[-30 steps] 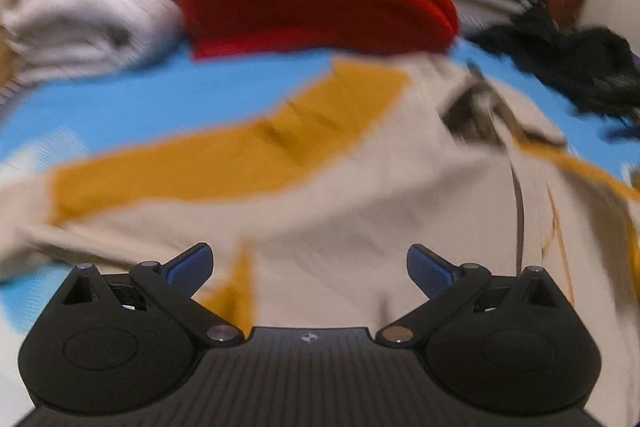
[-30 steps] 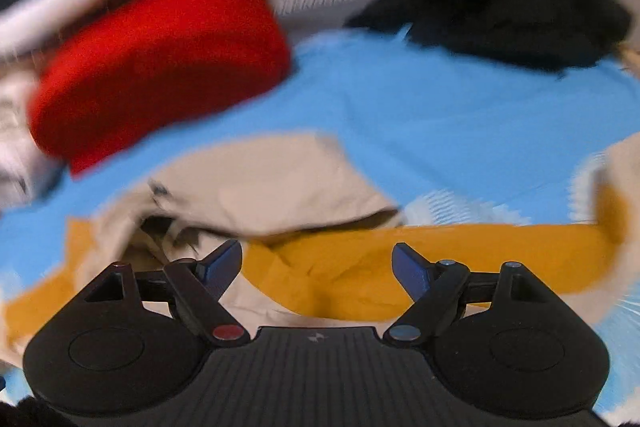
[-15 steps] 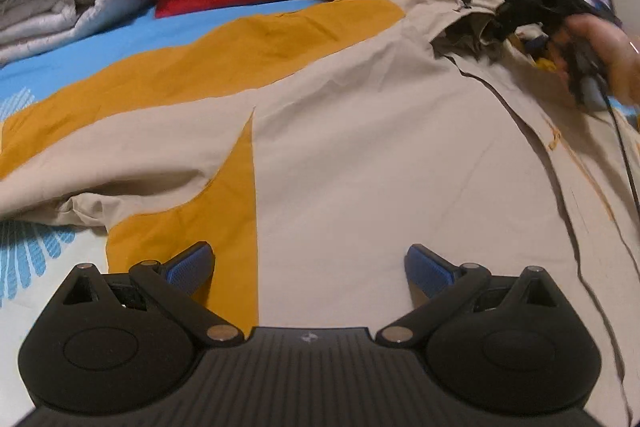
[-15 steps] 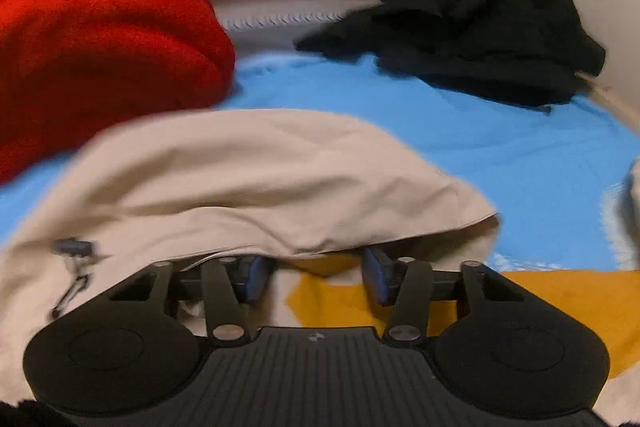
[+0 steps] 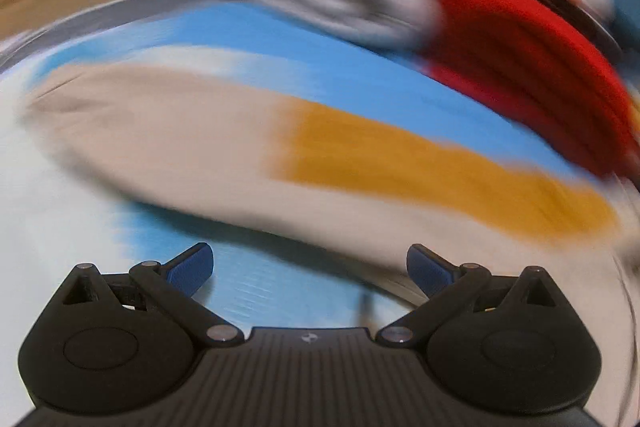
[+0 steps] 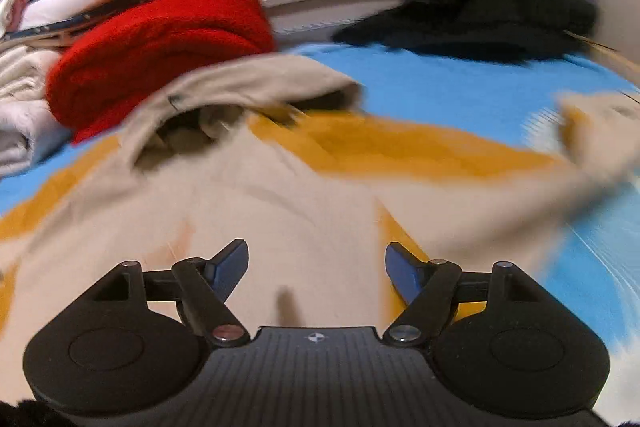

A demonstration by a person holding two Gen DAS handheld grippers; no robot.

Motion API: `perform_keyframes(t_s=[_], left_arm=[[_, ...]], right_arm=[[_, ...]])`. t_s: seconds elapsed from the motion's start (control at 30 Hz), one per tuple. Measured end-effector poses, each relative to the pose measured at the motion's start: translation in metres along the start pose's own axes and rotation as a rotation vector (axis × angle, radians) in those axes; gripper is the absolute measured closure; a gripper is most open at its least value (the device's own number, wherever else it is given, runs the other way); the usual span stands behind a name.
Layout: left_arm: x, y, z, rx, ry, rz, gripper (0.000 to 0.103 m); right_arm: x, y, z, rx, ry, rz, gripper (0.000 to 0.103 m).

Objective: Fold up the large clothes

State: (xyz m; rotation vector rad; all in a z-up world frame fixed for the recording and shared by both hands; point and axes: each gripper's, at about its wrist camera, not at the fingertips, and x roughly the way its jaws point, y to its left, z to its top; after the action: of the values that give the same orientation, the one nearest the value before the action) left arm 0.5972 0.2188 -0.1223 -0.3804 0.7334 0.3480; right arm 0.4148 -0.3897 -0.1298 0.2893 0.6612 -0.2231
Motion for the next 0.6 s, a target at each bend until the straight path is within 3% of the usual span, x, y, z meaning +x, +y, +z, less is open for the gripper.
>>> perform_keyframes(t_s=[0.1,0.13,0.17,0.27,0.3,0.33,0.37,0.4,0.5,0.6], left_arm=[[0.022,0.071,0.018,-0.295,0.022,0.006,0.000],[0.029,0.086,0.023,-0.364,0.051,-0.032,0.000],[0.032,0.097,0.027,-0.405,0.019,-0.067,0.000],[0.041,0.116,0.045,-0.498,-0.034,-0.067,0.000],[0.045,0.120,0.052,-0.526,-0.041,-0.063,0.011],[0.049,0.121,0.058,-0.540,-0.048,-0.044,0.063],[0.052,0.119,0.067,-0.533,-0.048,0.003,0.095],[0.052,0.116,0.076,-0.531,-0.039,0.047,0.102],[0.026,0.087,0.107,-0.448,-0.111,0.078,0.102],[-0.025,0.019,0.140,-0.297,-0.234,0.008,0.102]], right_arm=[[-0.022,-0.023,-0.032,-0.001,0.026,-0.048,0.026],[-0.028,-0.029,-0.038,0.000,0.035,-0.054,0.026],[-0.032,-0.033,-0.042,0.004,0.040,-0.059,0.026],[-0.040,-0.044,-0.045,0.060,0.043,-0.098,0.026],[-0.042,-0.047,-0.044,0.083,0.038,-0.099,0.026],[-0.045,-0.050,-0.045,0.098,0.032,-0.102,0.026],[-0.047,-0.051,-0.046,0.104,0.027,-0.107,0.026],[-0.047,-0.050,-0.046,0.099,0.023,-0.111,0.026],[-0.042,-0.047,-0.049,0.066,0.020,-0.110,0.026],[-0.045,-0.044,-0.050,0.031,0.023,-0.090,0.026]])
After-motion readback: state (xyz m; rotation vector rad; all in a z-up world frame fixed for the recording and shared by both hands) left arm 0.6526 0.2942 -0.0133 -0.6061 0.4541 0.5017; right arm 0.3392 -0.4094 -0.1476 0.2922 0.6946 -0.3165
